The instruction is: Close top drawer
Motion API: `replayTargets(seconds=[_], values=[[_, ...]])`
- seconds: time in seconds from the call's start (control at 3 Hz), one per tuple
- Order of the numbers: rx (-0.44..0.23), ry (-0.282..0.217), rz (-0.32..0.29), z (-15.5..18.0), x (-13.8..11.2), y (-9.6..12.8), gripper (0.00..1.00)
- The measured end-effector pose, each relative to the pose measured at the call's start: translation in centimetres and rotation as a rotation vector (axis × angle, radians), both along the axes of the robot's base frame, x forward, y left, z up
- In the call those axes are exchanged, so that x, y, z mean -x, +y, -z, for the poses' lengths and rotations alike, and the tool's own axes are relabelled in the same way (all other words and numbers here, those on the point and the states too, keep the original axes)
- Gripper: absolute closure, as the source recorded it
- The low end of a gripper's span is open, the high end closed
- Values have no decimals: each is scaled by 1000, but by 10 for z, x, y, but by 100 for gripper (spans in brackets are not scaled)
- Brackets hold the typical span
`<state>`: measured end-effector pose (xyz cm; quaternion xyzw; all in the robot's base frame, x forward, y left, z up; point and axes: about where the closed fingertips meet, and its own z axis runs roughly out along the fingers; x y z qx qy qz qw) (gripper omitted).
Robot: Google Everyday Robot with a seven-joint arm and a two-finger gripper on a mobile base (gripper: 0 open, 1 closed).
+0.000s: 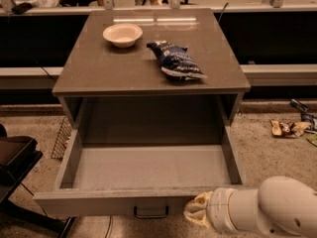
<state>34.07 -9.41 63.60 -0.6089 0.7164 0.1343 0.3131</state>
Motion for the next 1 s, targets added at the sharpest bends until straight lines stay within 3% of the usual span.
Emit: replayTargets(seconds=[1.0], values=[[21, -45, -29, -6, -61, 10, 100]])
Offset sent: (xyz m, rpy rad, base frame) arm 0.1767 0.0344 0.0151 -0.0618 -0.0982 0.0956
